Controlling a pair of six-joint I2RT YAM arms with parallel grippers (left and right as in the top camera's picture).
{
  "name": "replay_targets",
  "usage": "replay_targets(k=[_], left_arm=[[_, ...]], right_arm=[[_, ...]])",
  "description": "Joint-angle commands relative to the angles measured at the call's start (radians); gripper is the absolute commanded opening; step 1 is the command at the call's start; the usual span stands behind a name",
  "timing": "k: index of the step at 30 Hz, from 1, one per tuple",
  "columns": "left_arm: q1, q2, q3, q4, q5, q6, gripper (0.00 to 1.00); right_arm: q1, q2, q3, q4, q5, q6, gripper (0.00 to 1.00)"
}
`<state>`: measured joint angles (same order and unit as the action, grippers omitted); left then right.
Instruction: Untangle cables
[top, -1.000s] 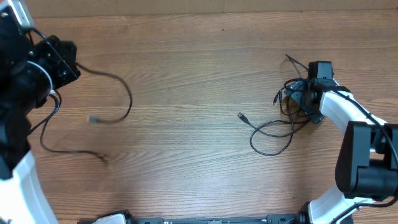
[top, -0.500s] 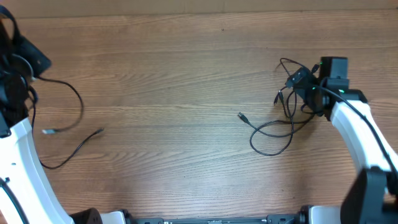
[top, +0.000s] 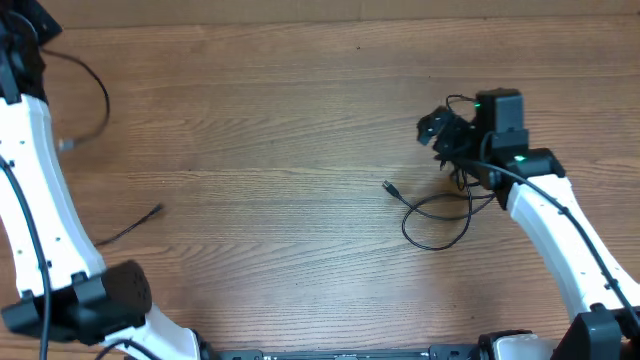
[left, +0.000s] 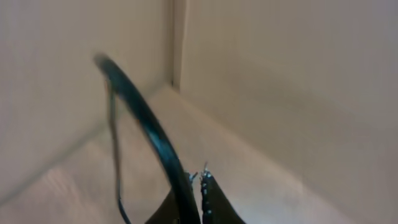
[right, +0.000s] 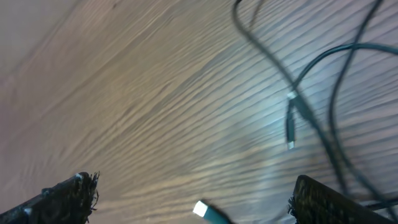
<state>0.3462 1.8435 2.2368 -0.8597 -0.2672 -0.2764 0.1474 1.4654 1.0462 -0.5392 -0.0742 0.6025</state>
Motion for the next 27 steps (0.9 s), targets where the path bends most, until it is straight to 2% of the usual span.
replay_targets(k=[1, 6, 10, 16, 20, 22, 23, 24, 27], left_arm=[[0.074, -0.002, 0.162, 0.106, -0.024, 0.054, 0.09], [0.159, 0.067, 0.275, 0.280, 0.079, 0.169, 0.11], [0.165, 0.121, 0.301, 0.311, 0.081, 0.199, 0.12], [0.141, 0.168, 0.301, 0.059, 0.089, 0.114, 0.06], [0.104, 0.169, 0.300, -0.148, 0.089, 0.069, 0.14], [0.085, 0.174, 0.297, -0.264, 0.089, -0.011, 0.18], [0.076, 0.180, 0.294, -0.330, 0.090, -0.077, 0.27], [0.068, 0.184, 0.287, -0.385, 0.093, -0.132, 0.39], [0.051, 0.199, 0.246, -0.508, 0.114, -0.254, 0.82]], right_arm=[[0.031, 0.004, 0.002, 0.005, 0.028, -0.009, 1.00], [0.074, 0.009, 0.002, 0.010, 0.029, -0.009, 1.00], [0.104, 0.024, 0.002, 0.010, 0.029, -0.009, 1.00], [0.156, 0.046, 0.002, 0.010, 0.029, -0.009, 1.00], [0.170, 0.060, 0.002, 0.010, 0.031, -0.009, 1.00], [0.169, 0.072, 0.002, 0.014, 0.032, -0.009, 1.00], [0.169, 0.079, 0.002, 0.016, 0.032, -0.009, 1.00], [0.169, 0.085, 0.002, 0.016, 0.032, -0.009, 1.00], [0.170, 0.101, 0.002, 0.013, 0.031, -0.009, 1.00]])
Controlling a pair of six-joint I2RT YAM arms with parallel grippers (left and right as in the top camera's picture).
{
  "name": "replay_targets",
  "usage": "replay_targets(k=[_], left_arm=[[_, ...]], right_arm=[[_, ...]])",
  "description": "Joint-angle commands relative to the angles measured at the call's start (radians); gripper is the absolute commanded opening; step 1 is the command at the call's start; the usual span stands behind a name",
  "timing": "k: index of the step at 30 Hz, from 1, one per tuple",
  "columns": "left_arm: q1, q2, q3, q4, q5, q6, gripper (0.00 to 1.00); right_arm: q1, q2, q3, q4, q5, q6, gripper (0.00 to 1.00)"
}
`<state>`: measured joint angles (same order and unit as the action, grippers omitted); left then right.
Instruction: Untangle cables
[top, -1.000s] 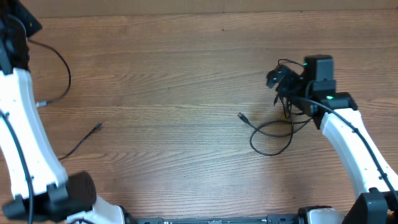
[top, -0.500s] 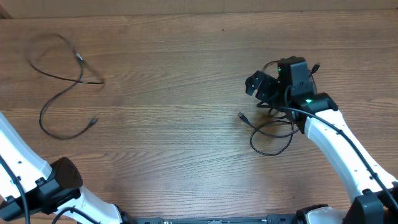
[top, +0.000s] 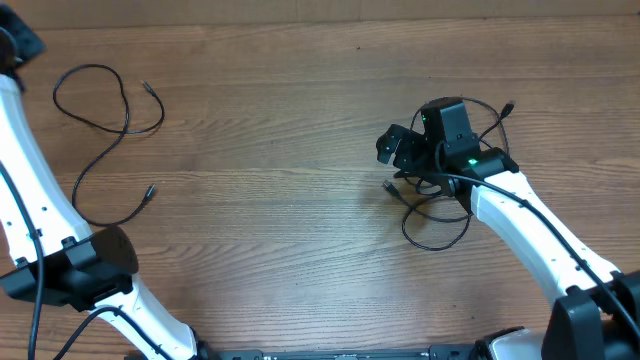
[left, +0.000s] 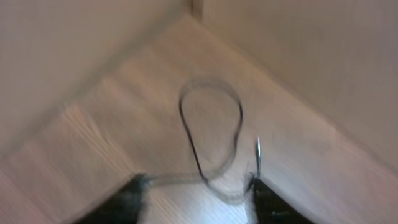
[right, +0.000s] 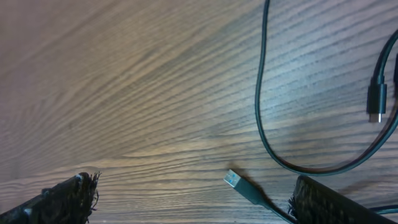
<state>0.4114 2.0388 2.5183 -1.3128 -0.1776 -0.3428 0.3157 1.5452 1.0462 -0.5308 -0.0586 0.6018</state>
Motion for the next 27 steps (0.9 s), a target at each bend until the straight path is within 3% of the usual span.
replay_targets(k=[1, 2, 8, 15, 18, 25, 27], left_arm=[[-0.016, 0.011, -0.058, -0.080, 0.039, -0.219, 0.95], [-0.019, 0.017, -0.079, -0.090, 0.053, -0.243, 1.00], [-0.039, 0.080, -0.217, -0.065, 0.174, -0.309, 1.00], [-0.040, 0.211, -0.341, -0.093, 0.184, -1.034, 1.00], [-0.048, 0.279, -0.347, -0.053, 0.195, -1.207, 1.00], [-0.058, 0.384, -0.348, 0.085, 0.194, -1.311, 1.00], [-0.059, 0.411, -0.348, 0.113, 0.192, -1.343, 0.93]], right_arm=[[0.001, 0.025, 0.002, 0.004, 0.015, -0.008, 1.00], [0.001, 0.027, 0.002, 0.003, 0.015, -0.008, 1.00], [0.001, 0.028, 0.002, -0.008, 0.016, -0.009, 1.00], [0.002, 0.028, 0.000, -0.014, 0.016, -0.009, 1.00], [0.001, 0.028, 0.000, -0.026, 0.016, -0.009, 1.00], [0.001, 0.028, -0.001, -0.065, 0.016, -0.009, 1.00], [0.001, 0.028, -0.005, -0.070, 0.016, -0.009, 1.00]])
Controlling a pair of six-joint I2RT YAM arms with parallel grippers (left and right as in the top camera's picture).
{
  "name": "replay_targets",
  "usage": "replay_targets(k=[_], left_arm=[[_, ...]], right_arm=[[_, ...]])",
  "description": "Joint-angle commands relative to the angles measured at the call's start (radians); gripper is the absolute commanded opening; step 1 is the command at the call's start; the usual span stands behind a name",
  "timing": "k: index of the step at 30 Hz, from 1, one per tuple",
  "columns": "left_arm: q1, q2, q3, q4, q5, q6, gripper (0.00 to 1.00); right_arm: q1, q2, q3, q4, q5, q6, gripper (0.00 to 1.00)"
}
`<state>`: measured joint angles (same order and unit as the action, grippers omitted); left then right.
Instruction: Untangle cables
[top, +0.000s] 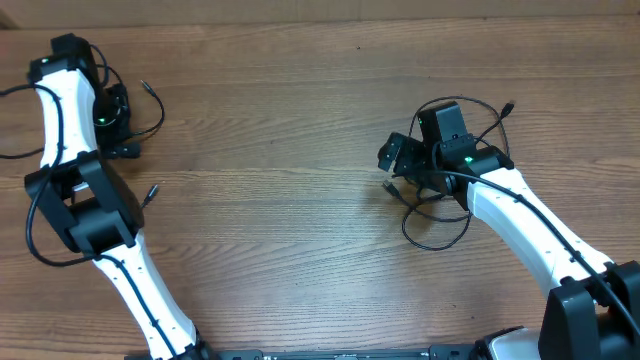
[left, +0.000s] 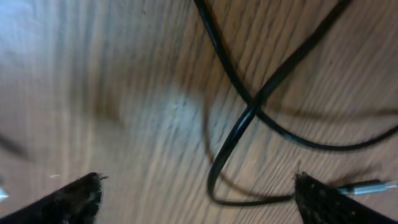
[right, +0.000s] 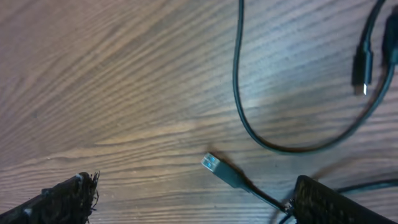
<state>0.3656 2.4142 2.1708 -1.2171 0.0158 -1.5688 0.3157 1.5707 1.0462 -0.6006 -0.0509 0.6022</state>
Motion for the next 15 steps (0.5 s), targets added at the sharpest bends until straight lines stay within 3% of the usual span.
replay_targets(k=[1, 8, 15], left_arm=[[-0.013, 0.049, 0.000, 0.032, -0.002, -0.125, 0.92], [-0.013, 0.095, -0.001, 0.110, -0.004, -0.137, 0.90], [-0.016, 0.090, 0.077, 0.082, 0.008, 0.074, 1.00]], right_arm=[[0.001, 0.003, -0.008, 0.000, 0.008, -0.009, 1.00], [0.001, 0.003, -0.034, -0.006, 0.008, -0.009, 1.00], [0.001, 0.003, -0.084, 0.046, 0.009, -0.009, 1.00]])
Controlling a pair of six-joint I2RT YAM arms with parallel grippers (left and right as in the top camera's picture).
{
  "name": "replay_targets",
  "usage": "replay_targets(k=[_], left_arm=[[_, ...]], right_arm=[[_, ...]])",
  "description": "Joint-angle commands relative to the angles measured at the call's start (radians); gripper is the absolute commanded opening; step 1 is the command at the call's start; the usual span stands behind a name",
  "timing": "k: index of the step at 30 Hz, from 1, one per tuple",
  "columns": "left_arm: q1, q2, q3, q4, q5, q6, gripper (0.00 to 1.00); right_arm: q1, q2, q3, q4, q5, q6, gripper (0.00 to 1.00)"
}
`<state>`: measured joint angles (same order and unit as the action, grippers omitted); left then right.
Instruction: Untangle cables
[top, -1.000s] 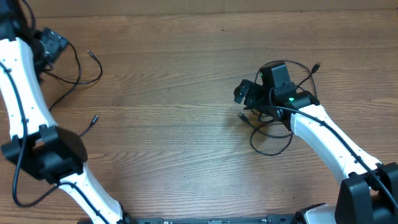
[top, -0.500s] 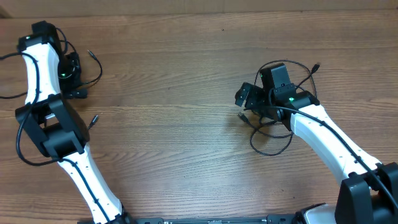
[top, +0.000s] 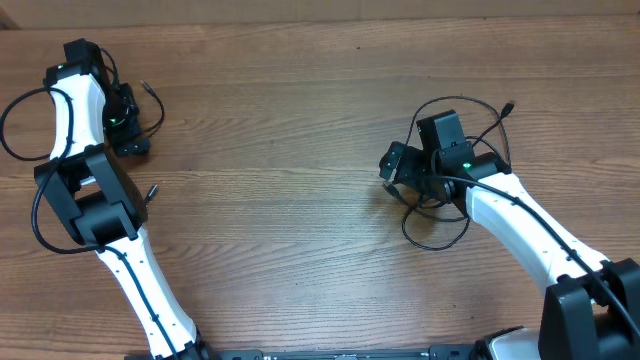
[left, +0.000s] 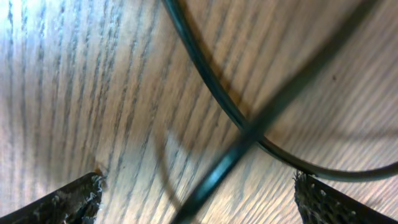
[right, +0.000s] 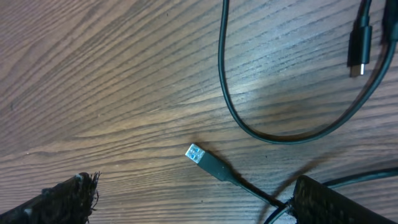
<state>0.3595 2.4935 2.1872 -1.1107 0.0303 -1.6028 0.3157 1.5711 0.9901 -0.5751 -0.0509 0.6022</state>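
Note:
A thin black cable crosses over itself (left: 251, 129) on the wood right under my left gripper (left: 199, 208), which is open with a fingertip on each side of the crossing. From overhead that gripper (top: 127, 122) sits at the far left of the table. My right gripper (right: 199, 205) is open low over the second black cable, whose USB plug (right: 208, 163) lies between the fingertips. Behind the plug curves a loop (right: 273, 139) of that cable, and a smaller plug (right: 359, 47) lies at the upper right.
The wooden table (top: 280, 200) lies bare between the two cables. The left cable's loops run off past the left arm (top: 60, 110) toward the table's left edge. The right cable's loops lie around and under the right arm (top: 520, 220).
My left gripper has come lower over the cable crossing, which now fills its view. The right gripper has shifted slightly, so the USB plug lies more centrally between its fingertips.
At first my left gripper was shut on a cable, held up by the far left corner, while the right hovered open over its cable. Then the left cable lay loose on the table with the gripper open. Both grippers have since come low over their own cables.

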Motion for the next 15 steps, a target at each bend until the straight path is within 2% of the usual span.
replay_targets(k=[1, 8, 11, 15], left_arm=[[-0.012, 0.010, 0.076, -0.041, -0.020, 0.107, 1.00], [-0.011, 0.010, 0.231, -0.134, -0.113, 0.101, 1.00], [-0.010, 0.010, 0.242, -0.131, -0.169, 0.036, 1.00], [-0.006, 0.014, 0.217, -0.131, -0.172, -0.078, 1.00]], right_arm=[[0.001, 0.003, -0.033, 0.029, 0.008, -0.009, 1.00], [0.001, 0.017, -0.036, 0.033, 0.009, -0.009, 1.00], [0.001, 0.029, -0.036, 0.035, 0.008, -0.009, 1.00], [0.002, 0.056, -0.036, 0.035, 0.005, -0.009, 1.00]])
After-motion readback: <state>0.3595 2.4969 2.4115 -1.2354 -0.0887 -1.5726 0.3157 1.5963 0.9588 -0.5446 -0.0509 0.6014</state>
